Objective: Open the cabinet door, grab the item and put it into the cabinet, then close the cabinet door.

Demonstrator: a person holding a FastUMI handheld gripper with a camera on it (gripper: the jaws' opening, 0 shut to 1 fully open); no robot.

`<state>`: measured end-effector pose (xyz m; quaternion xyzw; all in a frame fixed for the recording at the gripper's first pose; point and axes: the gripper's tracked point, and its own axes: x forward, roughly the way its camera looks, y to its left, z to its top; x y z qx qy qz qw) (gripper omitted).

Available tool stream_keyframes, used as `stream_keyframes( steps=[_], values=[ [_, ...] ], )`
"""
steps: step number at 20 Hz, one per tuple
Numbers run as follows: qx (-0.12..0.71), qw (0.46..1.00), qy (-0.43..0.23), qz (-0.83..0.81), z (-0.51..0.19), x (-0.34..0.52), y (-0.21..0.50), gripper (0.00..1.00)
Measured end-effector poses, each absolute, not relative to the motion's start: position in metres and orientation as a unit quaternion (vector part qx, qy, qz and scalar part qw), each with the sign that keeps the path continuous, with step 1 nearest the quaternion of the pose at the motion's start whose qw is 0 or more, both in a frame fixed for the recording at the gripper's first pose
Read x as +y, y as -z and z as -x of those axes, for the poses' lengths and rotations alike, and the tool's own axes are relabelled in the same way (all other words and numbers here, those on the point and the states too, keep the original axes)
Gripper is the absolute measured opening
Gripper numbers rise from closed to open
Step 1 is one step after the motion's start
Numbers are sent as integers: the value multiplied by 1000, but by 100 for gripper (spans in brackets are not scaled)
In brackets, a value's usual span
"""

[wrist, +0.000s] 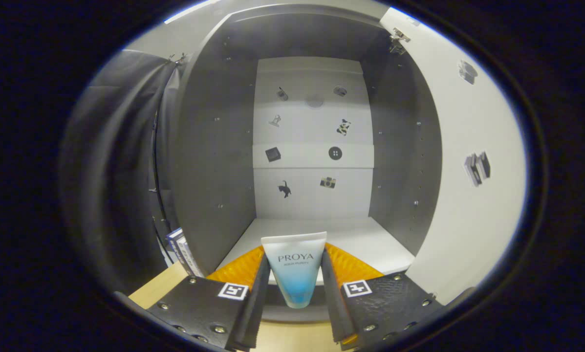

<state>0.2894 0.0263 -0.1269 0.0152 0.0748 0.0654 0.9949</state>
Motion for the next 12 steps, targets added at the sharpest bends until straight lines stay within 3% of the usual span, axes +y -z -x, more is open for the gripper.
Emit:
stream_keyframes(
  steps=[12],
  values=[
    [83, 995, -37, -41, -383, 13, 149, 56]
  ],
)
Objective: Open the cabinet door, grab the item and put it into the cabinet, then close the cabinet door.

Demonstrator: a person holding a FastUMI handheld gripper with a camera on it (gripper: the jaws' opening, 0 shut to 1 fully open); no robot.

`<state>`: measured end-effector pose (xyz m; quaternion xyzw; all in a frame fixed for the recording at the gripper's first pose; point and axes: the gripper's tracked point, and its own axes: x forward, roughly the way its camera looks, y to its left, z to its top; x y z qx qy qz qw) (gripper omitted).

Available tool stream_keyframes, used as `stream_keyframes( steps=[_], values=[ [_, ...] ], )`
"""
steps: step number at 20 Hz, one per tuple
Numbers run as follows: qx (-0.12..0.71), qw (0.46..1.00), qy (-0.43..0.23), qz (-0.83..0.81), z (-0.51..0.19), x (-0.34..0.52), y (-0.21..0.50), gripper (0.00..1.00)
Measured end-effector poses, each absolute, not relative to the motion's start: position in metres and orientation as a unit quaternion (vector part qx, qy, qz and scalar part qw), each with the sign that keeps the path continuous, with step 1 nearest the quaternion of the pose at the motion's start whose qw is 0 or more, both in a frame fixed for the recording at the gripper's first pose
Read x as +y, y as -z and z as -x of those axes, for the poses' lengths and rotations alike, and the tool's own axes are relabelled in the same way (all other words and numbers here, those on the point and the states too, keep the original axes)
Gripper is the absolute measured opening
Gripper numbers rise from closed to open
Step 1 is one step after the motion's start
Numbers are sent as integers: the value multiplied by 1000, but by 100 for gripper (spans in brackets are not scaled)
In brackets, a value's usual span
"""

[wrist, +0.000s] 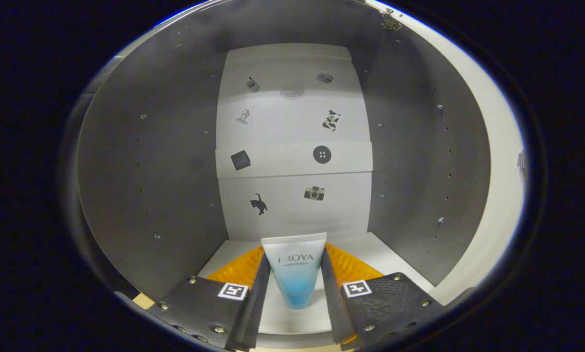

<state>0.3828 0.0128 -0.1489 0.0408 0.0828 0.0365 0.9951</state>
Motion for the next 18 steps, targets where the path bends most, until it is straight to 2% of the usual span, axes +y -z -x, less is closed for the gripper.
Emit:
stream_keyframes(
  steps=[7, 12, 16, 18],
  values=[
    [84, 993, -50, -62, -385, 16, 150, 59],
    [81, 994, -36, -66, -380, 8, 145, 88],
    [75, 995, -36, -61, -358, 8, 134, 99],
    [72, 995, -36, -63, -339, 10, 126, 98]
  ],
)
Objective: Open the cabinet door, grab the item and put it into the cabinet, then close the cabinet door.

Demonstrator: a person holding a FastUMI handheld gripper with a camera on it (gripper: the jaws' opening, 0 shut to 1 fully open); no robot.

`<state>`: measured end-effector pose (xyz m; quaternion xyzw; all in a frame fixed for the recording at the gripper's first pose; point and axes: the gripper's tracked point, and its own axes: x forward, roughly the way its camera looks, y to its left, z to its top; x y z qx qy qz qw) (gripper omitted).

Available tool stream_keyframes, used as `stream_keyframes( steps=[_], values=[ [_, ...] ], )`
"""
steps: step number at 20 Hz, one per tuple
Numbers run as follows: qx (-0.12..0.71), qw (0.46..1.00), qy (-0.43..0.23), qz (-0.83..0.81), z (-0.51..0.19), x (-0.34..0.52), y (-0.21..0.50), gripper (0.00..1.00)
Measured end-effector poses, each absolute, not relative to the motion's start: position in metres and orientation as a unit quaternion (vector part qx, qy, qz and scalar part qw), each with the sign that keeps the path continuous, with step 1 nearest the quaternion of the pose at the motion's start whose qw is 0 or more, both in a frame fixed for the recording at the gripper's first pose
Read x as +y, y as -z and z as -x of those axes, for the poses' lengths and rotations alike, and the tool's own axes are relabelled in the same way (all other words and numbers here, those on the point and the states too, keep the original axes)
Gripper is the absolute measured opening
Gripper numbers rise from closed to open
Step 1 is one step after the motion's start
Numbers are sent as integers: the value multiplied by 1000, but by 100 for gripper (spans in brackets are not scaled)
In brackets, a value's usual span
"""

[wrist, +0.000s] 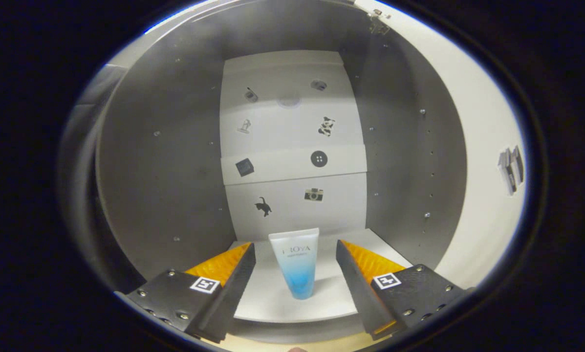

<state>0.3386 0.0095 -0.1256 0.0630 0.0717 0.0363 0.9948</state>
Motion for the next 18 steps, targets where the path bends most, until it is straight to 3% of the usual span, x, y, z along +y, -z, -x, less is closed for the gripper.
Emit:
stream_keyframes(
  steps=[10, 18],
  values=[
    [49, 998, -16, -44, -152, -8, 84, 98],
    [53, 997, 50, -34, 21, -84, 65, 98]
  ],
)
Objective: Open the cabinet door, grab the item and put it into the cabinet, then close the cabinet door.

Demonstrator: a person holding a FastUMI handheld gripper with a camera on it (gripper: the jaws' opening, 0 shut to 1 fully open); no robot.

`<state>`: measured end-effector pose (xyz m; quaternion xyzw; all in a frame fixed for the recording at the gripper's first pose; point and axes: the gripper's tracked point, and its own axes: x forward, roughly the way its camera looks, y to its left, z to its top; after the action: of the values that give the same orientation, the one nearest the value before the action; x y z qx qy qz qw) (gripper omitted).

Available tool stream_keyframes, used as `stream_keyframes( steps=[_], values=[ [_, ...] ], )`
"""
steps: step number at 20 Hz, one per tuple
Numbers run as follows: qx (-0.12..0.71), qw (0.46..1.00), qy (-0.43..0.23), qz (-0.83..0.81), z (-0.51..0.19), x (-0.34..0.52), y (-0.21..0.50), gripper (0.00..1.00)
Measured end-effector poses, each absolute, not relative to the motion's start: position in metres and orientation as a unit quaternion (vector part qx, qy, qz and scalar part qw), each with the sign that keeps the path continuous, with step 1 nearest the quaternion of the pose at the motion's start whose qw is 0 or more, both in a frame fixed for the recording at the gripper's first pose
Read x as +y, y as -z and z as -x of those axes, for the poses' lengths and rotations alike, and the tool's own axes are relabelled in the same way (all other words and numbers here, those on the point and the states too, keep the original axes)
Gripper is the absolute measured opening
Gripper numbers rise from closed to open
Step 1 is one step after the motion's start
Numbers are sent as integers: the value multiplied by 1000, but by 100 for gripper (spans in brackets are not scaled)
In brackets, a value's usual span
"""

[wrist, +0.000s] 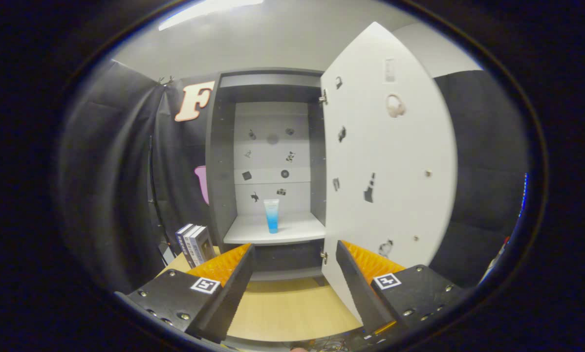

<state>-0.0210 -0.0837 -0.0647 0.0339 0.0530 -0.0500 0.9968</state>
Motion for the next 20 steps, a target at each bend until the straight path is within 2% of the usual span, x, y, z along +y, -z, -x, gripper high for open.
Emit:
stream_keyframes(
  steps=[5, 9, 14, 20],
  values=[
    [41, 991, 112, -52, 76, -172, 55, 98],
    [42, 988, 143, -44, 83, -236, 58, 98],
    [41, 989, 141, -30, 51, -294, 62, 98],
    [50, 994, 88, -38, 9, -314, 72, 98]
  ],
)
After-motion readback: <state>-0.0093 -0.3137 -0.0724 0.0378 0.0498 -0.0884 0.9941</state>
